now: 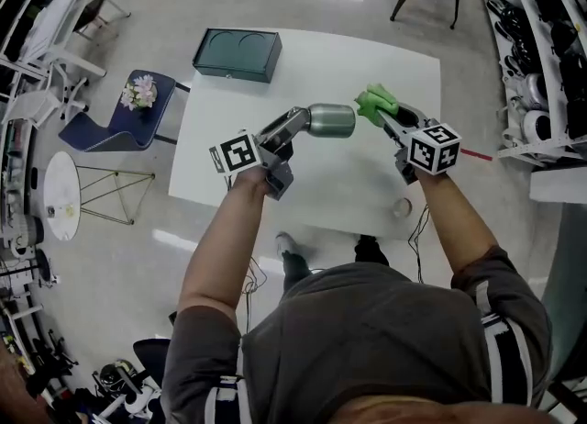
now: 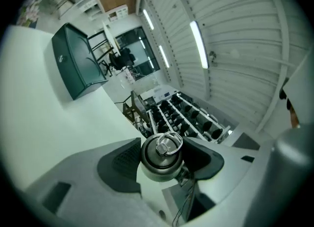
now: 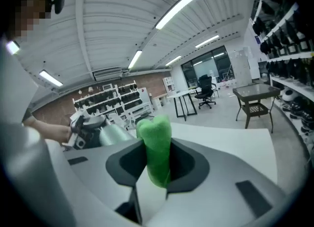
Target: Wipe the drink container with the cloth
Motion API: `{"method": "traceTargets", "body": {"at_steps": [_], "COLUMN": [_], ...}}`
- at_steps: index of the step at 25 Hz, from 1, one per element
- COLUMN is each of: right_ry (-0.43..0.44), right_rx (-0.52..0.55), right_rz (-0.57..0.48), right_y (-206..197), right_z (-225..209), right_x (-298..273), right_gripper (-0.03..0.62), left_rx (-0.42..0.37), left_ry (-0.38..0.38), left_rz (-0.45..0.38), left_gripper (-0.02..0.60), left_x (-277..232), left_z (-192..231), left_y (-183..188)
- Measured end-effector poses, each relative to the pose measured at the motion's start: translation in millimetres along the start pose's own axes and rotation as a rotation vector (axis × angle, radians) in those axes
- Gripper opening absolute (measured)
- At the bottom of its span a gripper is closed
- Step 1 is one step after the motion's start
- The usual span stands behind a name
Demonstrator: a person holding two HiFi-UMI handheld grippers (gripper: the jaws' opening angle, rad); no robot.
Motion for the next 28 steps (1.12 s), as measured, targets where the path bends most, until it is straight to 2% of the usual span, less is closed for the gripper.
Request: {"method": "traceTargets", "body": {"at_steps": [2, 4, 7, 9, 14, 18, 19, 21, 23, 26, 28], "right_ry": [0.078, 0.182, 0.292, 0.311, 0.273, 0.276, 0.285, 0.294, 0.301, 0.363, 0.413], "right_rx": [0.021, 0.089, 0.216, 0.246, 0.172, 0.138, 0.131, 0.103, 0.059, -0.019, -0.073], "right_rz": [-0.016, 0.011, 0.086, 0.123, 0.207, 0.335, 0.364, 0.378, 0.33, 0.235, 0.211], "right_y": [26, 42, 43, 34, -4, -51, -60, -66, -54, -27, -20], "right_z": [21, 59, 109, 117, 86, 74, 73, 69, 66, 76, 87], "right_x": [-1, -10, -27, -34, -33, -31, -30, -29, -30, -40, -50], "right_gripper": [0.094, 0.094, 0.094, 0.093, 0.092, 0.092, 0.092, 0.094, 0.094, 0.094, 0.094], "left_rx": [-0.086, -0.175, -0.274, -0.32, -0.427, -0.49, -0.535, -0.679, -0.853, -1.095, -1.221], "left_ry": [0.016, 0.022, 0.004, -0.013, -0.048, -0.059, -0.058, -0.044, -0.023, -0.002, -0.012], "left_rz": [0.043, 0.086, 0.135, 0.149, 0.186, 0.213, 0.237, 0.318, 0.419, 0.561, 0.615], "left_gripper": [0.247, 0.247, 0.247, 0.247, 0.247, 0.248, 0.249, 0.249, 0.247, 0.248, 0.247], "left_x": [1, -1, -8, -9, -2, 4, 5, 5, 5, 4, 2], "left_z": [1, -2, -12, -18, -29, -31, -32, -33, -31, -28, -31], "left_y": [-4, -8, -15, -17, -18, -18, -21, -31, -44, -59, -67]}}
Point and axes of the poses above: the fingertips, and each gripper's own axes: x backward along the fingers, z to its left, y out of its top, the point moved 2 cm from there along x, backward along the fingers, and after that the axes turned 2 degrees about z, right-handed, at the moved point
